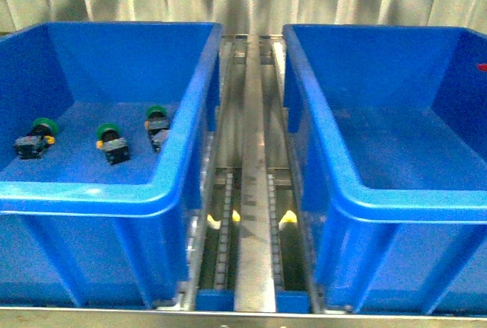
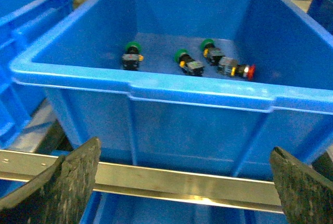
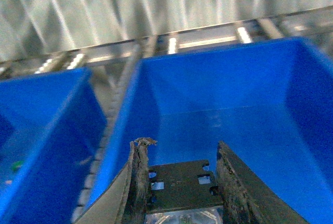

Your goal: Pick red and yellow buttons and place in box

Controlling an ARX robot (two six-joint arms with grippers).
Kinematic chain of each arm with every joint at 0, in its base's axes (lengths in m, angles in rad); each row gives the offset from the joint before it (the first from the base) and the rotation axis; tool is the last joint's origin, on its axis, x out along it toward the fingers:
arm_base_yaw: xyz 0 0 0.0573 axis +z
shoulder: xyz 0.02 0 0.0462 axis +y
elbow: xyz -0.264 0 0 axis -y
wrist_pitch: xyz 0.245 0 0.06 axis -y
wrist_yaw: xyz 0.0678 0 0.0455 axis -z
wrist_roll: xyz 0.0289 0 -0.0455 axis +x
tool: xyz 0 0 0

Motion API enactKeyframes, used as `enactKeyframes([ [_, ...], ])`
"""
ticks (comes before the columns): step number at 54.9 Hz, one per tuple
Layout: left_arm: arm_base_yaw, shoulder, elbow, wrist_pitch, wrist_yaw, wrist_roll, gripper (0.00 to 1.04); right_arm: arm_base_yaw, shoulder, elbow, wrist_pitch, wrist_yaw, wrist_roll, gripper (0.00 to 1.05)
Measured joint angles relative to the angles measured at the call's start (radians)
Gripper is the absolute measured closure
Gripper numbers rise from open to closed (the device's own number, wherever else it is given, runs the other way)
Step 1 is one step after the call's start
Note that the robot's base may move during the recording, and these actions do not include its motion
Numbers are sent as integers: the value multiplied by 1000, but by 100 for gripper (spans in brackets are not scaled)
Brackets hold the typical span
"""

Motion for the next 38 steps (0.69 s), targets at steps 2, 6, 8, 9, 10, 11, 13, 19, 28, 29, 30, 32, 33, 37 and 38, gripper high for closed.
enactKeyframes([
  [2,0,0,0,0,0,0,8,-21,-15,-5,-13,-16,-8,76],
  [6,0,0,0,0,0,0,8,-64,-48,-10,-30,-48,-25,76],
  [8,0,0,0,0,1,0,8,-88,-63,-11,-39,-64,-26,76],
  [9,0,0,0,0,1,0,8,-94,-67,-12,-42,-67,-26,76],
  [10,0,0,0,1,1,0,8,-106,-72,-13,-46,-71,-26,76],
  [11,0,0,0,0,1,0,8,-117,-78,-13,-48,-73,-26,76],
  [13,0,0,0,1,1,0,8,-134,-86,-16,-53,-79,-26,76],
  [19,0,0,0,1,0,0,8,-188,-108,-24,-68,-109,-26,76],
  [28,0,0,0,0,2,0,8,-261,-119,-38,-56,-160,-17,77],
  [29,0,0,0,0,2,0,8,-265,-119,-38,-55,-161,-17,77],
  [30,0,0,0,1,4,1,8,-272,-117,-38,-56,-171,-18,77],
  [32,1,0,0,0,8,1,8,-285,-113,-38,-57,-183,-20,77],
  [33,1,0,0,1,8,1,8,-296,-109,-39,-57,-186,-22,77],
  [37,2,0,0,1,8,1,8,-337,-95,-39,-51,-185,-14,77],
  [38,2,0,0,1,7,1,8,-351,-87,-39,-47,-188,-13,77],
])
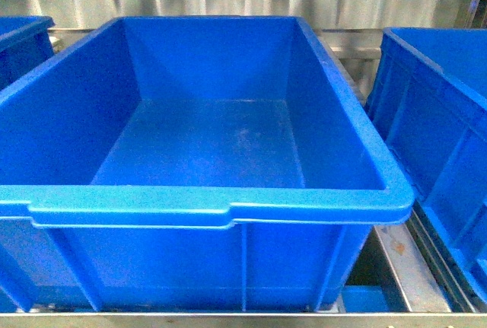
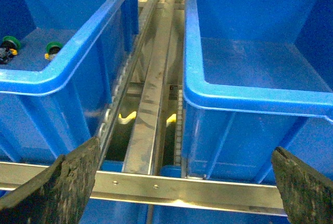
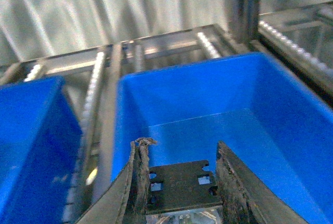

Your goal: Pick red and yellow buttons and place in box

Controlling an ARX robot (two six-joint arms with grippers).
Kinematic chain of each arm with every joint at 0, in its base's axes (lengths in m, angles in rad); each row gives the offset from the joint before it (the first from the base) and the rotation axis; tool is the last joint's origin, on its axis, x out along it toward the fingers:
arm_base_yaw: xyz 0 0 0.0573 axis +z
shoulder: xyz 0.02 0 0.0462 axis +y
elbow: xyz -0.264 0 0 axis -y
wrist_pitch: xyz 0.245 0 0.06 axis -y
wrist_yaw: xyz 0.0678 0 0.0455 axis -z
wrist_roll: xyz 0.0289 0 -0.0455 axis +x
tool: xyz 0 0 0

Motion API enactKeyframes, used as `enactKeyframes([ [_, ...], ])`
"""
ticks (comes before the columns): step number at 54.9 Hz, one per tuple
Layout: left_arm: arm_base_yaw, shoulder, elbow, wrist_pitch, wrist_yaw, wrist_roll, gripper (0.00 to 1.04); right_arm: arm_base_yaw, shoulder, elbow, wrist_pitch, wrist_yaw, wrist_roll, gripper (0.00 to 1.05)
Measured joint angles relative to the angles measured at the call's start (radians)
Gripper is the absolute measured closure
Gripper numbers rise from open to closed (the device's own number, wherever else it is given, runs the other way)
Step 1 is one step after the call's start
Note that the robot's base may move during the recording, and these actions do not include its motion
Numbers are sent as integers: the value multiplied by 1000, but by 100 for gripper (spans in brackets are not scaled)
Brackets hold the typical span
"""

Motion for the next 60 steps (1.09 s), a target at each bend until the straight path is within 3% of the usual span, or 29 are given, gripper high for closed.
enactKeyframes([
  [20,0,0,0,0,-4,0,8,-104,300,136,28,-134,-124,77],
  [42,0,0,0,0,-4,0,8,-270,721,404,-68,-144,-349,77],
  [60,0,0,0,0,-4,0,8,-264,747,426,-73,-131,-368,27],
])
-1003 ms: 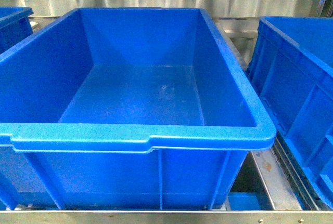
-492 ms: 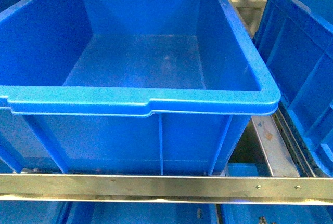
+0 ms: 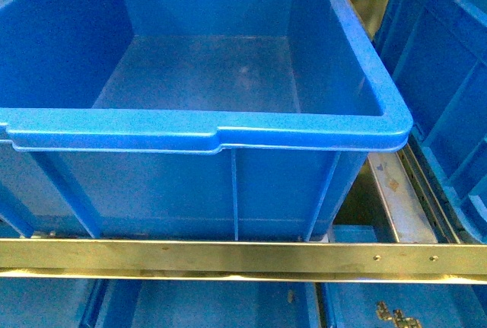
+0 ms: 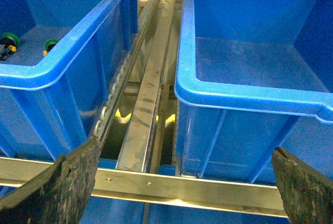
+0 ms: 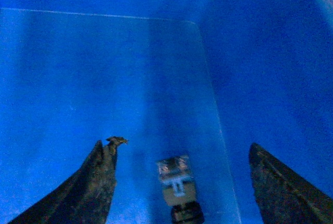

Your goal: Pick red and yellow buttons and place in box

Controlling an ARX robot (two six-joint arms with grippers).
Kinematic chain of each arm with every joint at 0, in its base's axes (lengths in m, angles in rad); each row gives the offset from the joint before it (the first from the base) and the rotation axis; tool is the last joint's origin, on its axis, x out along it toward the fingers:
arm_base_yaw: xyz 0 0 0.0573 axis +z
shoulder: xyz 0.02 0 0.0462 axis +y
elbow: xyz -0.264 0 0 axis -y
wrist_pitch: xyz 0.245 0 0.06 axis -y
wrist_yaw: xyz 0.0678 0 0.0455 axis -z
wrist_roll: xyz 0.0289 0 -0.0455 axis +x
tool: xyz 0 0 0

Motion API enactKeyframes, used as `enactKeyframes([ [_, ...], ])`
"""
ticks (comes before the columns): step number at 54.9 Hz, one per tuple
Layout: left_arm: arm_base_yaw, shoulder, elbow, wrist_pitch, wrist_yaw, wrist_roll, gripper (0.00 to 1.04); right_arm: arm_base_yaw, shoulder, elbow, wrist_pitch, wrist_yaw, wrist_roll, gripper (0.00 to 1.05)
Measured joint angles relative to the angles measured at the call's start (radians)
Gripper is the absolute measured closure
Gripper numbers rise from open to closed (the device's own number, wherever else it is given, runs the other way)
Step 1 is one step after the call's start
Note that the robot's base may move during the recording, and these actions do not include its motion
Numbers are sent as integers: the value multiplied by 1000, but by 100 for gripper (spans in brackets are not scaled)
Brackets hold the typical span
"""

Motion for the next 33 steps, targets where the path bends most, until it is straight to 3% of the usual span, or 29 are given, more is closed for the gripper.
enactKeyframes([
  [10,0,0,0,0,0,0,8,6,-115,-69,34,-48,95,5],
  [25,0,0,0,0,0,0,8,112,-543,-314,80,-100,233,6],
  [33,0,0,0,0,0,0,8,196,-859,-445,-50,-9,271,6],
])
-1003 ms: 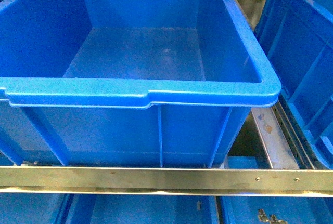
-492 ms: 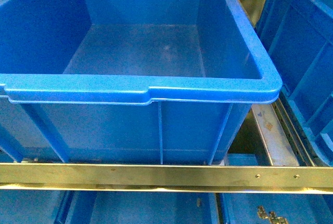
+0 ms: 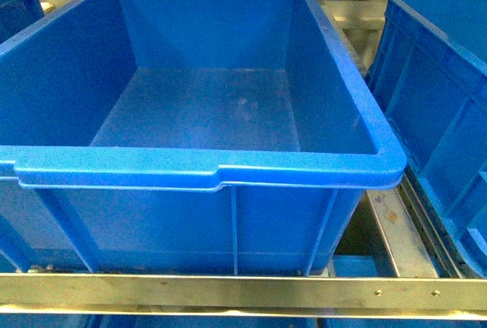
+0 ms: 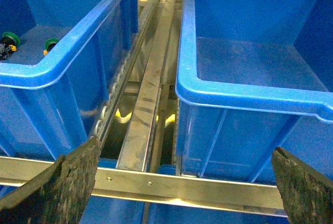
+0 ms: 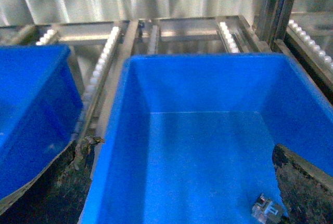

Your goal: Pick red and yellow buttons and place in box

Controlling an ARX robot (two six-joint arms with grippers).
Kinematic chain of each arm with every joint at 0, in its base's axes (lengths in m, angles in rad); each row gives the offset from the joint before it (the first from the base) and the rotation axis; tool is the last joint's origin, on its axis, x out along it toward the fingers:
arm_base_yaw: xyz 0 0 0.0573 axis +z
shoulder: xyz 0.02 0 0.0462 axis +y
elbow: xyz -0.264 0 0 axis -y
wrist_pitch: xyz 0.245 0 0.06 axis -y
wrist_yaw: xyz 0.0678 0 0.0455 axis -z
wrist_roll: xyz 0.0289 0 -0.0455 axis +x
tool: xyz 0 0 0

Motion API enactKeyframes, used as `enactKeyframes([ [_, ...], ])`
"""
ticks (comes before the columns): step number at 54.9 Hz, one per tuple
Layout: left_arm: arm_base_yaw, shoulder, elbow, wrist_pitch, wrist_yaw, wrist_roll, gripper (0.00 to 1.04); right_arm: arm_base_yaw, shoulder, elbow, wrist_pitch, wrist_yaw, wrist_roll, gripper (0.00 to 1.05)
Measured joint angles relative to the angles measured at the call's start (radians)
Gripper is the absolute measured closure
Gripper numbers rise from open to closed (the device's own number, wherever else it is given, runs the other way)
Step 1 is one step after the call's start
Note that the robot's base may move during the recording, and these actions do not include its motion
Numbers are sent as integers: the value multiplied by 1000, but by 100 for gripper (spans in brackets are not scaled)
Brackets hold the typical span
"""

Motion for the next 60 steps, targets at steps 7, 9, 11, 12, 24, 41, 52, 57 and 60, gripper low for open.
enactKeyframes([
  [7,0,0,0,0,0,0,8,87,-191,-39,-120,138,53,6],
  [9,0,0,0,0,0,0,8,113,-220,-39,-167,147,39,11],
  [11,0,0,0,0,0,0,8,139,-262,-55,-217,147,18,17],
  [12,0,0,0,0,0,0,8,147,-286,-73,-230,146,6,21],
  [24,0,0,0,0,0,0,8,163,-509,-321,-227,148,-35,64],
  [41,0,0,0,0,0,0,8,164,-644,-538,-152,148,-42,101],
  [52,0,0,0,0,0,0,8,164,-752,-593,-222,146,-42,101],
  [57,0,0,0,0,0,0,8,165,-797,-610,-227,149,-42,101],
  [60,0,0,0,0,0,0,8,165,-808,-618,-227,148,-42,101],
])
